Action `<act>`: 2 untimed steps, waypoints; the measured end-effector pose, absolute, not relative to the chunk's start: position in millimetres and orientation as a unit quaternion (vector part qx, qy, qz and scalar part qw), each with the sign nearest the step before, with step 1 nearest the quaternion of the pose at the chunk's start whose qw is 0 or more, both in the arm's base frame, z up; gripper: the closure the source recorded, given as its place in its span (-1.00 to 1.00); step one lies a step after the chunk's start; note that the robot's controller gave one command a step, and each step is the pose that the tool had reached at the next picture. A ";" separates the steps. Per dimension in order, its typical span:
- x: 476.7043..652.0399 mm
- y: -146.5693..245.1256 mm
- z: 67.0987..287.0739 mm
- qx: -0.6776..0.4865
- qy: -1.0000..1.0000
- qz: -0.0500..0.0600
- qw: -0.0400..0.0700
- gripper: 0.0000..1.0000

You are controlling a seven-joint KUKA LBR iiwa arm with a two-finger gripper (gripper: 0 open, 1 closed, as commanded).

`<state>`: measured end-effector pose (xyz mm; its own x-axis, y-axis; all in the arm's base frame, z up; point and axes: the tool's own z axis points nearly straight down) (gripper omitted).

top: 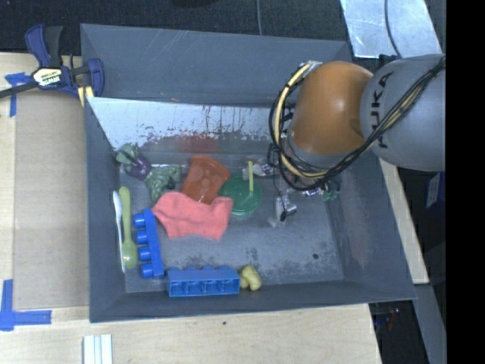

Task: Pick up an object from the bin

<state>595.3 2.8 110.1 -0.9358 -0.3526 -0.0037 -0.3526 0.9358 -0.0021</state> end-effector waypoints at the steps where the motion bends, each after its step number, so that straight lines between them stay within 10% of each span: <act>1: 597.1 32.9 88.8 -0.099 0.995 -0.001 0.006 -1.00; 2: 615.0 41.6 74.8 -0.365 0.931 -0.003 0.007 1.00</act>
Offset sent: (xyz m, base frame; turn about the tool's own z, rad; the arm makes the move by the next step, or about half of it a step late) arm 0.0203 0.0402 -0.0401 -0.4292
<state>615.0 41.6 74.8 -0.7339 -0.6791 -0.0108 -0.6791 0.7340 -0.0112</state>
